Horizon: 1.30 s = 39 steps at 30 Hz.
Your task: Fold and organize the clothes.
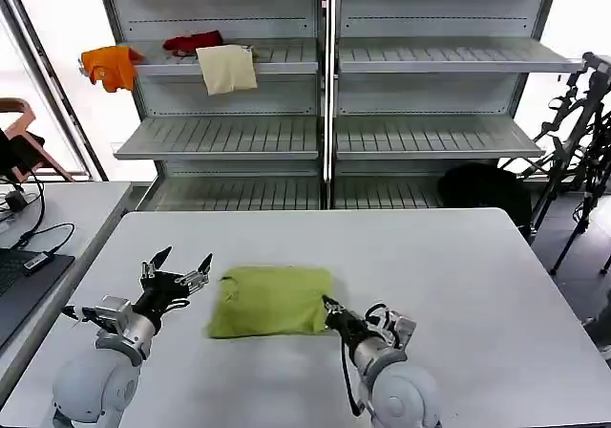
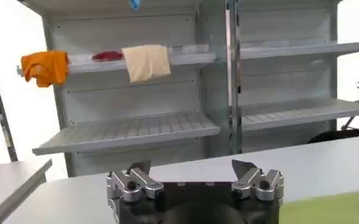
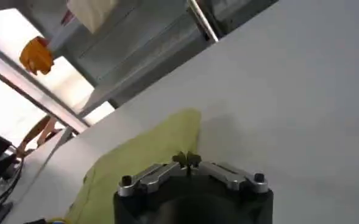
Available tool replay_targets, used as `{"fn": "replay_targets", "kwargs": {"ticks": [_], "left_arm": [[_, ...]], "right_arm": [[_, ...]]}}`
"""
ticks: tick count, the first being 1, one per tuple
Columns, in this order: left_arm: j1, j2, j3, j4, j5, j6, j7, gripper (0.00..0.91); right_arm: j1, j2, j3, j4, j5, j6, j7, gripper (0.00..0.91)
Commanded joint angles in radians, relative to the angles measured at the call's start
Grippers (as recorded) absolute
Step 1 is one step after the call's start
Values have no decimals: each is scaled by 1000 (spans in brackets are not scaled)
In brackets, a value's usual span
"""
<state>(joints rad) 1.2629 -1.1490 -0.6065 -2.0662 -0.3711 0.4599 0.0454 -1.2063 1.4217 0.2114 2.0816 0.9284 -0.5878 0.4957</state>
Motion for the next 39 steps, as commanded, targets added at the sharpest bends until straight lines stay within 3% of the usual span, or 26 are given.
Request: {"fn": "replay_targets", "kwargs": {"ticks": [1, 8, 9, 10, 16, 17, 22, 24, 27, 34, 35, 36, 37, 39], "left_arm": [[-2, -5, 9, -1, 5, 2, -1, 907], [0, -2, 6, -9, 4, 8, -3, 907], [1, -2, 6, -10, 3, 8, -3, 907], [2, -1, 5, -12, 3, 8, -3, 907], [6, 3, -6, -17, -5, 8, -3, 907], [6, 3, -9, -17, -9, 8, -3, 907], [3, 8, -35, -5, -38, 1, -1, 907], [-3, 11, -57, 13, -55, -9, 2, 907], [-8, 22, -90, 49, -94, -21, 6, 907], [-23, 53, -140, 119, -202, -47, 28, 907], [-24, 60, -145, 124, -229, -48, 33, 907], [-24, 61, -148, 128, -241, -50, 36, 907], [-24, 60, -147, 128, -247, -52, 40, 907], [-24, 55, -144, 128, -251, -53, 42, 907]], "right_arm": [[-15, -100, 85, 26, 34, -1, -21, 0], [-29, -105, 99, 25, 20, 0, -40, 10], [-29, -105, 100, 25, 13, 1, -47, 685], [-29, -105, 102, 27, 11, 1, -50, 907], [-55, -121, 118, 61, -28, 3, -80, 907], [-65, -129, 122, 65, -72, 4, -97, 907], [-117, -140, 203, 86, -366, 6, -260, 907], [-130, -108, 279, 70, -614, 8, -350, 907], [-123, -143, 359, 48, -645, 10, -370, 907], [-103, -218, 482, -3, -732, 51, -470, 907], [-106, -236, 509, -20, -746, 91, -531, 907], [-108, -243, 516, -35, -760, 111, -555, 907], [-109, -244, 526, -46, -776, 155, -573, 907], [-107, -245, 530, -61, -771, 170, -584, 907]]}}
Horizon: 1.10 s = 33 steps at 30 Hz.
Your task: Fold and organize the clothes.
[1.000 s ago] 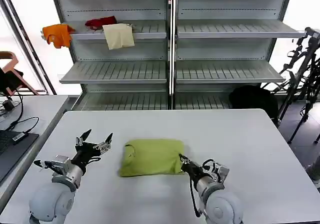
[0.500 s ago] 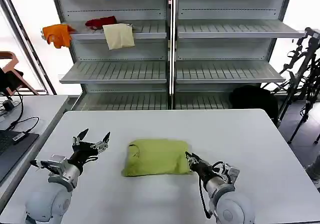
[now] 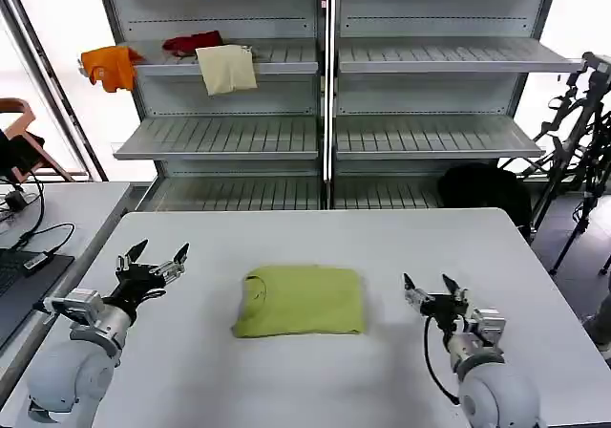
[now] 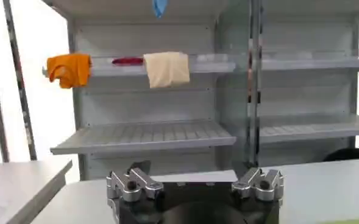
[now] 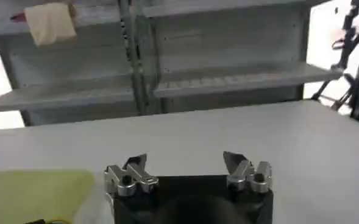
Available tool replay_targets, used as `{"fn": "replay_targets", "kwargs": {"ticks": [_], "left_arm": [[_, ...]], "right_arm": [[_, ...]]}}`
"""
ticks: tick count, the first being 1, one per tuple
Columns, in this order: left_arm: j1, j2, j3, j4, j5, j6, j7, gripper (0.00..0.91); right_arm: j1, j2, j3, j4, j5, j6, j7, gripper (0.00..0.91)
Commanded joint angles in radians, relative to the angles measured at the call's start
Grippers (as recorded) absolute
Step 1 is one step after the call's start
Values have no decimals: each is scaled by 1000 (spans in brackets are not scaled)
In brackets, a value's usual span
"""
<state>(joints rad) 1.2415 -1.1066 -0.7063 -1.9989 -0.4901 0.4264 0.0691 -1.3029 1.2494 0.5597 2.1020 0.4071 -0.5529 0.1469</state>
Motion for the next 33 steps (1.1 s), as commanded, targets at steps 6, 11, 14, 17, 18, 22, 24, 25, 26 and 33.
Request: {"fn": "replay_targets", "kwargs": {"ticks": [6, 11, 14, 17, 18, 22, 24, 25, 26, 33], "left_arm": [[-1, -2, -23, 53, -125, -17, 16, 907], [-3, -11, -8, 46, -115, -17, 15, 907], [-7, -14, -4, 47, -111, -17, 14, 907], [-10, -14, -3, 51, -109, -17, 14, 907], [-12, -13, -3, 53, -109, -17, 15, 907], [-14, -10, -4, 61, -108, -20, 15, 907], [-13, -9, -4, 64, -107, -22, 15, 907], [-13, -9, -5, 65, -107, -23, 15, 907], [-13, -9, -4, 66, -106, -24, 15, 907], [-18, -7, -2, 74, -102, -28, 14, 907]], "right_arm": [[-5, -53, 164, -85, -238, 135, -207, 907], [-8, -44, 155, -85, -244, 140, -201, 907], [-8, -43, 155, -88, -252, 136, -200, 907], [-12, -43, 151, -86, -266, 128, -199, 907], [-12, -43, 152, -85, -269, 122, -202, 907], [-13, -42, 152, -77, -271, 107, -208, 907], [-12, -41, 147, -76, -272, 108, -210, 907], [-11, -40, 146, -76, -271, 108, -210, 907], [-10, -39, 144, -76, -272, 108, -212, 907], [-6, -36, 138, -75, -272, 110, -216, 907]]}}
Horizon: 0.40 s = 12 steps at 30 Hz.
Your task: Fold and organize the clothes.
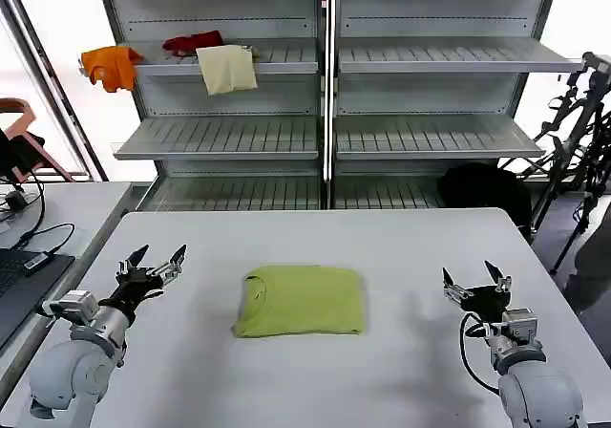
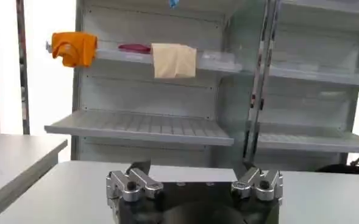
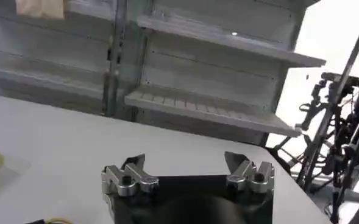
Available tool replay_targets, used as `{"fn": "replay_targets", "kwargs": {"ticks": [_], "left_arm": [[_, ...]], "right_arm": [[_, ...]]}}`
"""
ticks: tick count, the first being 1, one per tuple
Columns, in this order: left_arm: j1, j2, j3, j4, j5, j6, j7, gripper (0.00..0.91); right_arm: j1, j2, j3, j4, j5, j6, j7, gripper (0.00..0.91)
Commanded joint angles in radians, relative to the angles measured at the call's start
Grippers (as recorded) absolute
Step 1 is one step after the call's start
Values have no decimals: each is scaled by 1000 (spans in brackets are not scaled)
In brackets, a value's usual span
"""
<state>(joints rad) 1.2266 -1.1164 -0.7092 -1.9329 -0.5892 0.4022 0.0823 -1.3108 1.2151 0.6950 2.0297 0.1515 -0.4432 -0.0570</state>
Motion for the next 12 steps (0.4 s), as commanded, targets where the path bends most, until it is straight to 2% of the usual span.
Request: {"fn": "replay_targets", "kwargs": {"ticks": [1, 12], "left_arm": [[-2, 4, 3, 9, 0, -7, 1, 907], [-2, 3, 12, 24, 7, -29, 3, 907]], "right_arm": [[2, -1, 3, -3, -16, 0, -12, 907], [7, 7, -7, -2, 33, -6, -10, 907]]}}
